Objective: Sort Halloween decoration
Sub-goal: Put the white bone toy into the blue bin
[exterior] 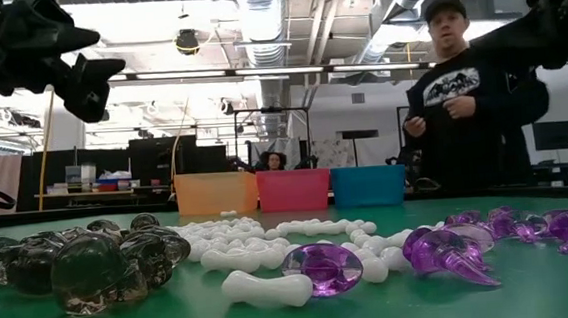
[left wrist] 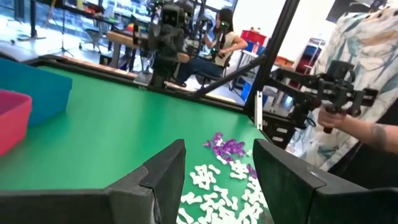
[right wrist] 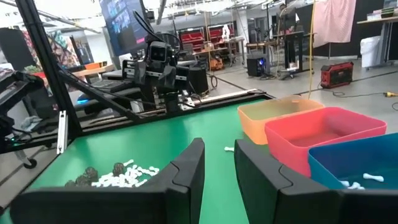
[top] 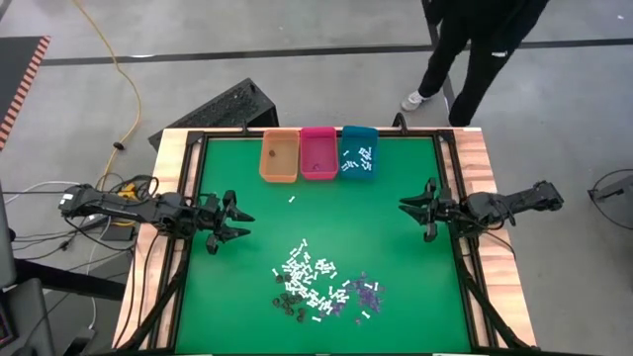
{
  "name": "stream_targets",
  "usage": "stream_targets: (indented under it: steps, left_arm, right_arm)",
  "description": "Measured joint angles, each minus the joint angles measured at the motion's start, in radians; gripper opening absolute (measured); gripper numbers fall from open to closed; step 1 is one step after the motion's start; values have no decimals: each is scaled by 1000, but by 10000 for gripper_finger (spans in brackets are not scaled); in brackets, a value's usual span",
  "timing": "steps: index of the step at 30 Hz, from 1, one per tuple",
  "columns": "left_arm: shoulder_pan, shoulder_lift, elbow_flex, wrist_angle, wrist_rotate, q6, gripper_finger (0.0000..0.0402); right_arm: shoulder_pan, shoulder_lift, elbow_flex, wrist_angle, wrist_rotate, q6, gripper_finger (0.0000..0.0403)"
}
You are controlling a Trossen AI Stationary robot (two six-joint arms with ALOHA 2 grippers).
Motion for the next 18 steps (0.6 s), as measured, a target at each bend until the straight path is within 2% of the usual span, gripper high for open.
stream_targets:
  steps: [3,14,18]
  left_arm:
    - [0,-1,0,3,-6,1,179]
    - [0,0,0,-2,-54,9,179]
    - [0,0,-1,-2,-60,1,179]
  right_arm:
    - [0,0,-40,72,0,1,118]
    - [0,0,-40,99,0,-22,118]
    - [-14,0,-20,137,48,95,118]
